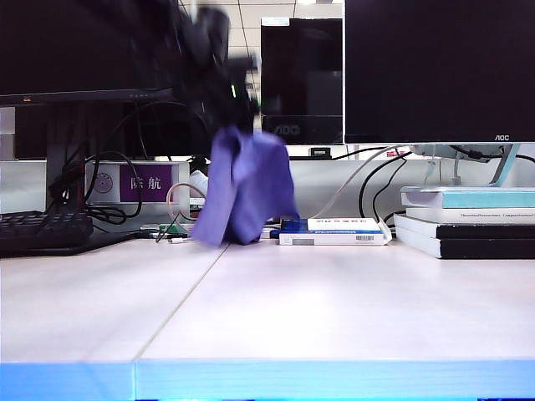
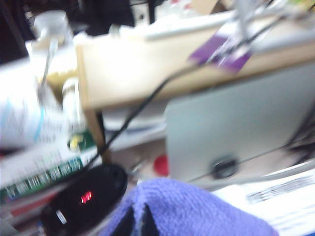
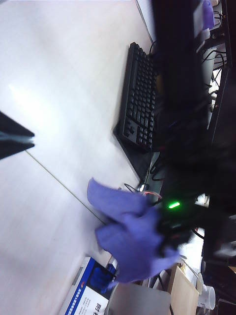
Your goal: Wipe the table from front to back using the rag.
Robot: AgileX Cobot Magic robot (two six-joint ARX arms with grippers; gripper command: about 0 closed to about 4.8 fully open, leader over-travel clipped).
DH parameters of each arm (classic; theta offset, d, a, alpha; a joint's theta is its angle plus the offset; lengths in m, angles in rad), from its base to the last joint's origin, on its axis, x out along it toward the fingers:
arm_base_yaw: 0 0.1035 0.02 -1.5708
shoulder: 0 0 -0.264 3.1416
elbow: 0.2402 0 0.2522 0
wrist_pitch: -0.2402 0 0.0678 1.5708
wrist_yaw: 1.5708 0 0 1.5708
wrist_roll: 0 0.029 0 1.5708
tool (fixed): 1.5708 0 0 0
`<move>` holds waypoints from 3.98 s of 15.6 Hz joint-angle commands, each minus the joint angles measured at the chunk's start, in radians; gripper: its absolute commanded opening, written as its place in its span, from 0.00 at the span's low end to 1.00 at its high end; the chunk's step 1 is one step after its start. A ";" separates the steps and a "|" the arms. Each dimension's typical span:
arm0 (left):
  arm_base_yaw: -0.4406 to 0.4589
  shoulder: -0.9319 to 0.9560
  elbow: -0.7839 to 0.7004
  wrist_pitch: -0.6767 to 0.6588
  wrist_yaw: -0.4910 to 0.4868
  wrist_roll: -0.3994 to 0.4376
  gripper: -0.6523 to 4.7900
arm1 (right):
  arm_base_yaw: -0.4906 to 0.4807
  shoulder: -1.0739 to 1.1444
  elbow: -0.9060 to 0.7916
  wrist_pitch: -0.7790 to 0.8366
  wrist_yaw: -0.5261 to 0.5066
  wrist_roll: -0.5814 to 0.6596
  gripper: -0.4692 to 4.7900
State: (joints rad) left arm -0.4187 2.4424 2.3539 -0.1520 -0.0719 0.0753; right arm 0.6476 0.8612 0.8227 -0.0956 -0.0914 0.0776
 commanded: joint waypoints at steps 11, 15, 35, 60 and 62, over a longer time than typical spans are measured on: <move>0.058 0.324 0.005 0.267 -0.017 -0.103 0.11 | 0.000 0.000 0.005 0.010 -0.016 -0.004 0.09; 0.057 0.362 0.057 0.302 0.019 -0.118 0.11 | 0.000 0.000 0.005 0.010 -0.018 -0.003 0.09; 0.039 0.340 0.227 -0.296 0.024 -0.102 0.11 | -0.003 0.013 0.005 0.019 -0.016 -0.049 0.09; -0.004 0.229 0.223 -0.925 0.099 -0.106 0.11 | -0.002 0.011 0.005 0.123 -0.019 -0.079 0.09; -0.004 0.229 0.223 -0.959 0.099 -0.106 0.11 | -0.002 0.011 0.005 0.123 -0.019 -0.080 0.09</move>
State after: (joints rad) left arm -0.4198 2.6602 2.5870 -1.0195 0.0204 -0.0273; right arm 0.6437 0.8749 0.8227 0.0051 -0.1066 0.0029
